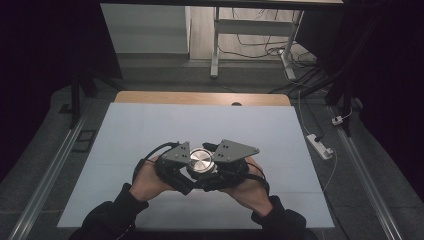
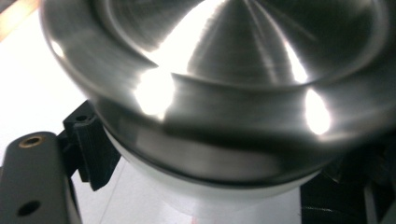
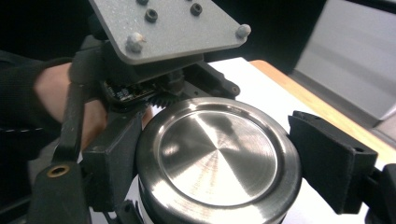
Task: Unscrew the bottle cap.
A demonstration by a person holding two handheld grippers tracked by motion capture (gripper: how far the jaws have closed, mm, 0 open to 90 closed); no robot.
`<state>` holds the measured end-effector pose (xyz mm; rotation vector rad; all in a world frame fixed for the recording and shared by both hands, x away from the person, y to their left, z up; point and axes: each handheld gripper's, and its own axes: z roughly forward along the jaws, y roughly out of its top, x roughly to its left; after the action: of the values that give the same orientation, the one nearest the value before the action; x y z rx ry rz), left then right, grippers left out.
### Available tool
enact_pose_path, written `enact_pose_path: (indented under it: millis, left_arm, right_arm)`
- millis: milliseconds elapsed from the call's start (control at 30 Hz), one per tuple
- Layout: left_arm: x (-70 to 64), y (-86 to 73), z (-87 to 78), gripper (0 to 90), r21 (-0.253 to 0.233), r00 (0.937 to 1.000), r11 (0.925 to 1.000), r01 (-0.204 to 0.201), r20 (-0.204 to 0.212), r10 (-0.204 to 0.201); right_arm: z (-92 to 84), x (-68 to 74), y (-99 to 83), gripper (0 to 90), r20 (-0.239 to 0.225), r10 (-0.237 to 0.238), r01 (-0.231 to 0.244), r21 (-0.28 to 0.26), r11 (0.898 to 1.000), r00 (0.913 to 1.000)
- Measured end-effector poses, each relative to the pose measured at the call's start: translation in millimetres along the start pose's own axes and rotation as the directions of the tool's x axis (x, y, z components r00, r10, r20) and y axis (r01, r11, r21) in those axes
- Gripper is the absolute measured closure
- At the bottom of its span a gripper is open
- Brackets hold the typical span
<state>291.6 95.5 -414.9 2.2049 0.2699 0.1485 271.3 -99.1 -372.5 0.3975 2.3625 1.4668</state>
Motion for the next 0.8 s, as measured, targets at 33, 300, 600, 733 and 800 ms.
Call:
enact_pose_path:
  millis: [33, 300, 600, 733, 800]
  left_arm:
    - [-0.2, 0.0, -0.8, 15.2, -0.005, 0.9998, 0.9999, -0.010, 0.019, 0.010]
    - [-8.5, 0.6, -5.1, 15.2, -0.080, 0.9592, 0.9890, -0.125, 0.245, 0.141]
    - [-3.7, 4.2, -11.3, 15.2, -0.058, 0.9952, 0.9976, -0.038, 0.089, 0.043]
    - [2.7, 0.7, -9.8, 15.2, -0.043, 0.9996, 0.9989, 0.018, 0.023, -0.017]
    - [3.4, 0.0, -8.0, 15.2, -0.037, 0.9996, 0.9990, 0.024, 0.012, -0.024]
  right_arm:
    - [-1.1, -1.2, 0.0, 19.4, -0.022, -0.002, 0.002, -0.004, 1.000, 0.9998]
    - [-12.4, -10.9, 0.0, 19.5, -0.341, -0.059, 0.036, -0.075, 0.997, 0.9380]
    - [-21.1, -11.9, 6.2, 14.5, -0.207, -0.057, 0.043, -0.071, 0.997, 0.9767]
    - [-22.0, -8.1, 8.6, 15.9, -0.068, -0.076, 0.073, -0.046, 0.996, 0.9948]
    - [-20.0, -7.9, 7.9, 16.8, -0.060, -0.059, 0.056, -0.036, 0.998, 0.9965]
